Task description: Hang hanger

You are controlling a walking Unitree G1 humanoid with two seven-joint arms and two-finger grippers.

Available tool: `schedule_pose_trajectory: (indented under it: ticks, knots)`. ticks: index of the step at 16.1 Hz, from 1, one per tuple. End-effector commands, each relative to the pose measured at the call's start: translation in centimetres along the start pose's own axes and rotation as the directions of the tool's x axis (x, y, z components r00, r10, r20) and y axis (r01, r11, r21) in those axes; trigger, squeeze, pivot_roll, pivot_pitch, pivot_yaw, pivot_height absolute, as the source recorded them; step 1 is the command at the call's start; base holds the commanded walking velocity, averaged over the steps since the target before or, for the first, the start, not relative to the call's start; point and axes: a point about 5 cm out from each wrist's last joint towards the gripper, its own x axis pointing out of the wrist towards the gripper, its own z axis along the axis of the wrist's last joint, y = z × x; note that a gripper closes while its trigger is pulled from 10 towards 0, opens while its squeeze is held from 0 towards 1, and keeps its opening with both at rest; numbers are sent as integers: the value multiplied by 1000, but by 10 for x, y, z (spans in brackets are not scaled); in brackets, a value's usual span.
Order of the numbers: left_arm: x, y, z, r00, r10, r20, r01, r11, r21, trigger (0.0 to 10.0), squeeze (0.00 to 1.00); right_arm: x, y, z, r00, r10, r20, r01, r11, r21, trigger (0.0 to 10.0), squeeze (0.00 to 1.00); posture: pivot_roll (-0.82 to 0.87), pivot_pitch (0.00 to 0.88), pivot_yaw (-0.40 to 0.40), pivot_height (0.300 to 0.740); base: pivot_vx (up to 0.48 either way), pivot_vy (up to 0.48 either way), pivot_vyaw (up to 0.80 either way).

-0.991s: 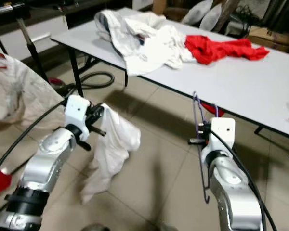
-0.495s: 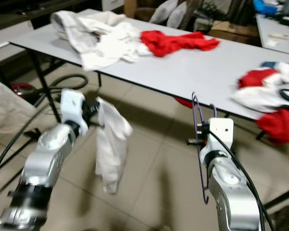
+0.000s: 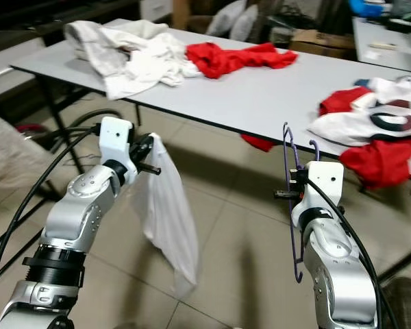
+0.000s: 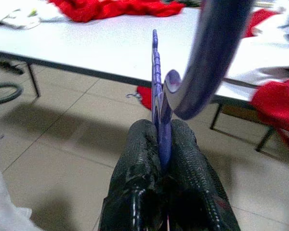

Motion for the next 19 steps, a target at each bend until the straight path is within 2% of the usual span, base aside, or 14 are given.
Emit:
schedule_pose_trajectory:
  ticks: [1, 4, 6, 11, 13, 19]
  knots:
    - [6, -7, 14, 999, -23, 44, 22, 1000, 19, 10000, 0, 0, -4, 4, 1000, -21, 21, 21, 1000, 4, 10000, 0, 5, 0, 11, 740, 0, 0, -788]
    - [7, -9, 20, 996, -57, 61, 56, 998, 13, 10000, 0, 0, -4, 8, 999, -19, 41, 19, 1000, 11, 10000, 0, 1, 0, 17, 740, 0, 0, -788]
    - [8, -7, 26, 992, -86, 89, 81, 995, 55, 10000, 0, 0, -7, 8, 999, -22, 45, 22, 1000, 10, 10000, 0, 3, 0, 16, 740, 0, 0, -788]
    - [6, -2, 30, 989, -103, 104, 98, 994, 49, 10000, 0, 0, -9, 9, 999, -18, 43, 18, 1000, -15, 10000, 0, 3, 0, 3, 740, 321, 0, -788]
    - [5, -2, 29, 988, -105, 110, 100, 994, 42, 10000, 0, -2, -13, 15, 997, -7, 79, 8, 1000, -15, 10000, 0, -11, 0, 1, 740, 360, 0, 0]
    - [4, -1, 38, 982, -114, 151, 109, 993, 39, 10000, 0, -2, -7, 29, 987, 68, 144, -59, 996, -66, 10000, 0, -7, 0, -24, 740, 358, 0, 0]
